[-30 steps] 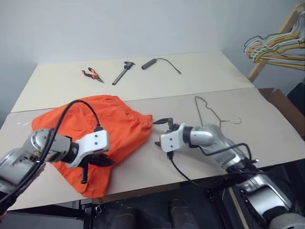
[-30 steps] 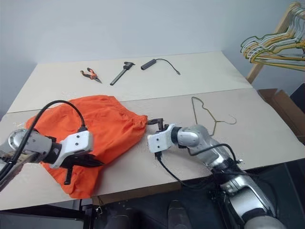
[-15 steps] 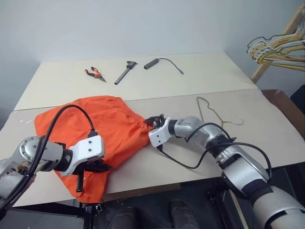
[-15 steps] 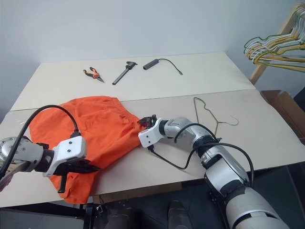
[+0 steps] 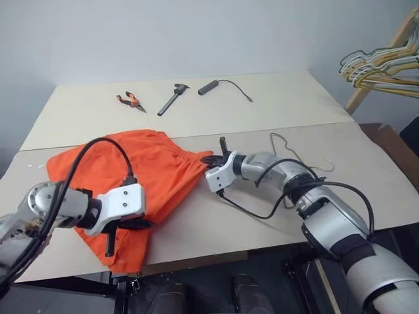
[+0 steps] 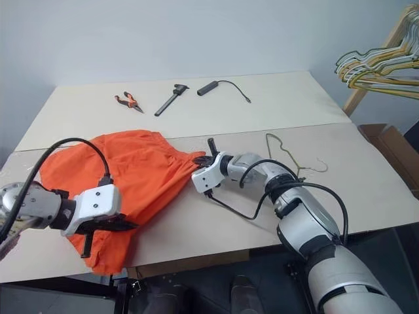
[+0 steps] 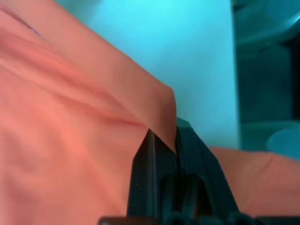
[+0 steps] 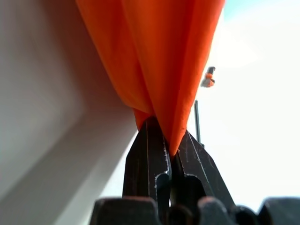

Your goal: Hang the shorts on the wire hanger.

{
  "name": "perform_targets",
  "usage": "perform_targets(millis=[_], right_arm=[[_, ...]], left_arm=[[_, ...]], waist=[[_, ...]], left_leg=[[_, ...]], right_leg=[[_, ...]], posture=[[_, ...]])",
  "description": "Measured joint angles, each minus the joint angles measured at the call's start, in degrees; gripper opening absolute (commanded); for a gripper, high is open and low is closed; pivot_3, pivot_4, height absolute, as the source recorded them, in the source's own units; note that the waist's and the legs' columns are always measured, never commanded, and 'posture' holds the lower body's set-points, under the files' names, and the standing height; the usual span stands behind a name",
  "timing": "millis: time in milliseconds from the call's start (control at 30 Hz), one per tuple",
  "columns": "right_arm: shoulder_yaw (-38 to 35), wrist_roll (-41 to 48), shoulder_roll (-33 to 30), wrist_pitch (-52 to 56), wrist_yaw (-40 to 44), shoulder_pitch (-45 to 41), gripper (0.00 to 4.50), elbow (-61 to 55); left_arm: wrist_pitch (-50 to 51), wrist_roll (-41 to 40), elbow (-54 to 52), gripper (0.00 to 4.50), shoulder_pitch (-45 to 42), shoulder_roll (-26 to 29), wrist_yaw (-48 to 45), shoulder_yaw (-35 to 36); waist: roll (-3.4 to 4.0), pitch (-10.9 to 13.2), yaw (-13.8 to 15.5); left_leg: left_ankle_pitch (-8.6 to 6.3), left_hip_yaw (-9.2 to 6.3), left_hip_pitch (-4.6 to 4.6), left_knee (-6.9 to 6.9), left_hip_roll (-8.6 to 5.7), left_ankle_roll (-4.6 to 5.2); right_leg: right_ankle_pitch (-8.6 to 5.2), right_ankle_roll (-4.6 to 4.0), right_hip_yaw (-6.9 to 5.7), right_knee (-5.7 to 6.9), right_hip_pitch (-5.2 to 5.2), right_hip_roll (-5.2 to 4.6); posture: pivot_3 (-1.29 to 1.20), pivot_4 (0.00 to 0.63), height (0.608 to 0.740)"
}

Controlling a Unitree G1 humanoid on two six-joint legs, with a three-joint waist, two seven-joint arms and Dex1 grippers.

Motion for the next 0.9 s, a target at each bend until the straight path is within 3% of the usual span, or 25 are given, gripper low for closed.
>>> perform_targets(millis=[133, 367, 567, 733, 900], right_arm=[[-1.6, 0.8, -4.7, 1.8, 0.1, 1.9, 0.02, -4.8], [-9.5, 3.6, -15.3, 14.9, 7.7, 21.9, 0.02, -32.4], [-16.7, 3.8, -18.8, 29.8, 14.1, 36.8, 0.02, -55.3], [-19.3, 5.6, -19.1, 35.8, 20.1, 45.6, 0.02, -68.9], [-19.3, 10.6, -19.9, 35.3, 24.8, 48.0, 0.02, -75.0]], left_arm=[[-3.0, 2.7, 5.6, 0.0, -7.3, -2.9, -1.4, -4.6], [-12.9, 9.7, 17.3, 0.0, -19.1, -9.4, -6.0, -13.2], [-19.8, 13.0, 24.9, 0.0, -25.2, -12.7, -8.8, -16.0], [-25.6, 13.4, 26.9, 0.0, -24.2, -11.1, -12.8, -15.9], [-32.7, 11.1, 23.0, 0.0, -15.5, -5.2, -16.9, -12.9]], waist=[[-0.03, 0.0, -0.5], [-0.05, -0.1, -1.8], [-0.08, -0.1, -3.5], [-0.07, -0.1, -4.4], [-0.07, -0.1, -5.0]], left_leg=[[-0.05, 0.03, -0.03, 0.01, 0.01, 0.08], [-0.13, 0.08, -0.23, 0.17, 0.08, 0.24], [-0.17, 0.17, -0.09, 0.31, 0.11, 0.3], [-0.2, 0.28, -0.03, 0.31, 0.19, 0.36], [-0.23, 0.35, -0.04, 0.31, 0.48, 0.4]], right_leg=[[0.01, 0.02, 0.0, 0.09, 0.05, -0.01], [0.0, 0.04, -0.02, 0.06, 0.03, 0.03], [0.0, 0.08, 0.1, 0.02, 0.12, 0.07], [-0.01, 0.1, 0.28, 0.04, 0.13, 0.14], [-0.01, 0.11, 0.31, 0.01, 0.12, 0.18]], posture=[[-0.07, 0.068, 0.74], [-0.14, 0.071, 0.74], [-0.15, 0.076, 0.74], [-0.14, 0.08, 0.74], [-0.12, 0.081, 0.74]])
